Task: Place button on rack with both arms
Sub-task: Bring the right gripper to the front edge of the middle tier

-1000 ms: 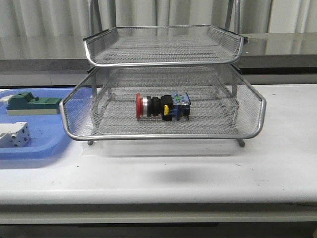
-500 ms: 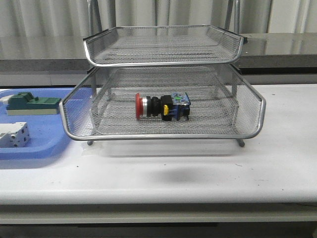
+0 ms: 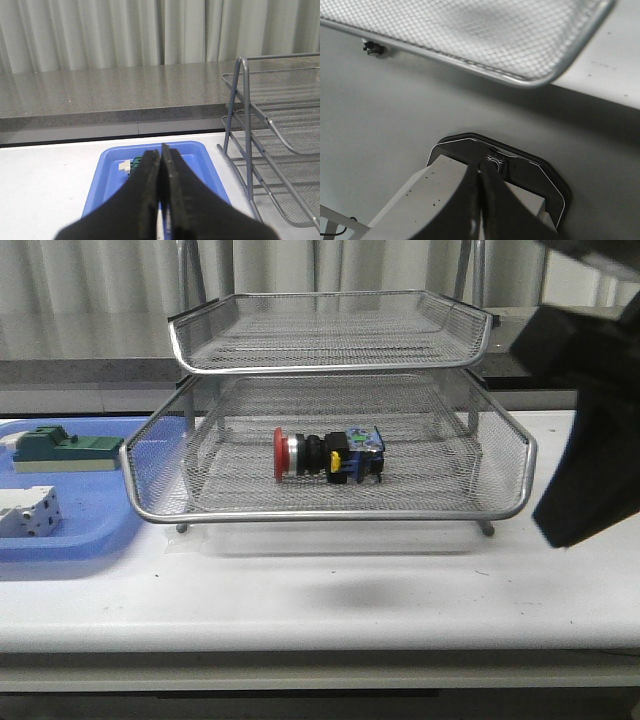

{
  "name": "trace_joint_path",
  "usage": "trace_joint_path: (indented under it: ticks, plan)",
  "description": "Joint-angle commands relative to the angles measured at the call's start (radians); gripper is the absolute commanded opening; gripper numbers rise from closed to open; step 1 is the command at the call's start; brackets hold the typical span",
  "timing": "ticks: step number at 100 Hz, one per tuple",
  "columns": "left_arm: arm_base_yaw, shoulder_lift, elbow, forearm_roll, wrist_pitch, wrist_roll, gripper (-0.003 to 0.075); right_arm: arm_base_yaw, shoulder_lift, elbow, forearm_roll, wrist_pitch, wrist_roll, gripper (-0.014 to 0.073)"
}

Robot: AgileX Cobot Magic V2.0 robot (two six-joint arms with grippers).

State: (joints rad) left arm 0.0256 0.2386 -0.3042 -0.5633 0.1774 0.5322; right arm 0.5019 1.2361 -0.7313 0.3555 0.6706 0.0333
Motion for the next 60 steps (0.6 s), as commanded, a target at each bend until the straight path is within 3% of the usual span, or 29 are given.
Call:
trace_joint_path:
  ticks: [1, 33, 60]
  plan:
    - [-0.004, 0.007, -0.026, -0.014, -0.075, -0.009, -0.0020, 0.050, 0.028, -0.034, 0.019, -0.091, -0.016, -0.0064]
    - [-0.004, 0.007, -0.026, -0.014, -0.075, -0.009, -0.0020, 0.214, 0.171, -0.036, 0.019, -0.297, -0.016, -0.0064]
    - [-0.004, 0.007, -0.026, -0.014, -0.075, -0.009, -0.0020, 0.245, 0.254, -0.041, 0.018, -0.432, -0.016, -0.0064]
